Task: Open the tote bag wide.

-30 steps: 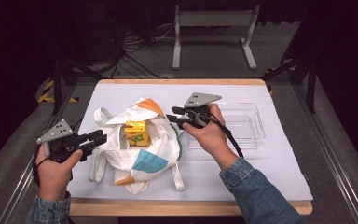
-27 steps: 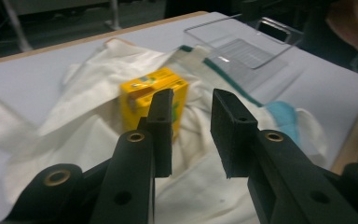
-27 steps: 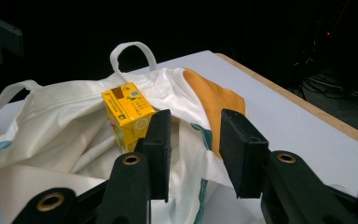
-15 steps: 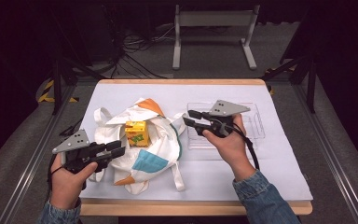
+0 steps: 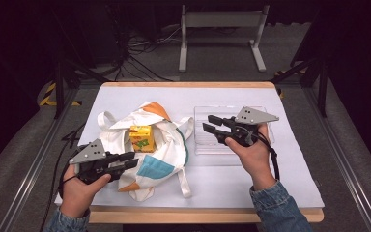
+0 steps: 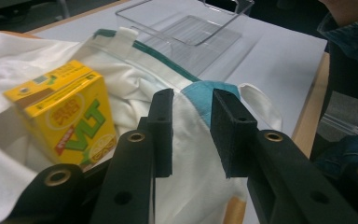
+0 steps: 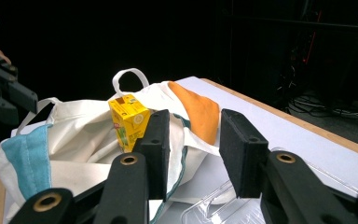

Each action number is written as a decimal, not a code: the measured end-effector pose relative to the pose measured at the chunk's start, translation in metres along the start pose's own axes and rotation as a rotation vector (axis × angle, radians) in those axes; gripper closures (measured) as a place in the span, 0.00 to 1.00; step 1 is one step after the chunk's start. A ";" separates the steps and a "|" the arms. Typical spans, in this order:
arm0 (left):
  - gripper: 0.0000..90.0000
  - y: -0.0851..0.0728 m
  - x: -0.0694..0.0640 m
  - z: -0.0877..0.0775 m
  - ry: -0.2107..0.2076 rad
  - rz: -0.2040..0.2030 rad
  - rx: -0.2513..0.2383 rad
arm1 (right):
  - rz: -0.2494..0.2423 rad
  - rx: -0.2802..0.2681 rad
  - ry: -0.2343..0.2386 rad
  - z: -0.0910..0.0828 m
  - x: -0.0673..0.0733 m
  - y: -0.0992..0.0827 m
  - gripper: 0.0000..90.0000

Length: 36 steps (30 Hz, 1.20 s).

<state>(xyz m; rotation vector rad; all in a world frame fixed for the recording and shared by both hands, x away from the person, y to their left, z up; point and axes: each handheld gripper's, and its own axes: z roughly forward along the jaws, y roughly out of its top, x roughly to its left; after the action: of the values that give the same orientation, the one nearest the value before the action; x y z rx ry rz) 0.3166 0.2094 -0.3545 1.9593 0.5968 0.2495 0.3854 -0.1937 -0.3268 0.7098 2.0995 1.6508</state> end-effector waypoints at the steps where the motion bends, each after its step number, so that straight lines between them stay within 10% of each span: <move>1: 0.79 0.000 -0.001 0.002 -0.010 0.008 -0.004 | 0.000 0.001 -0.001 -0.001 0.000 0.000 0.70; 36: 0.91 -0.048 0.010 0.077 0.021 -0.029 0.340 | 0.010 -0.023 0.032 -0.001 0.008 0.001 0.66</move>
<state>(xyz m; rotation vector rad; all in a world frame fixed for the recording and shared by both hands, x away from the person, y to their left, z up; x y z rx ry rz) 0.3436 0.1706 -0.4324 2.2747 0.7181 0.1573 0.3783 -0.1898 -0.3258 0.6918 2.0991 1.6998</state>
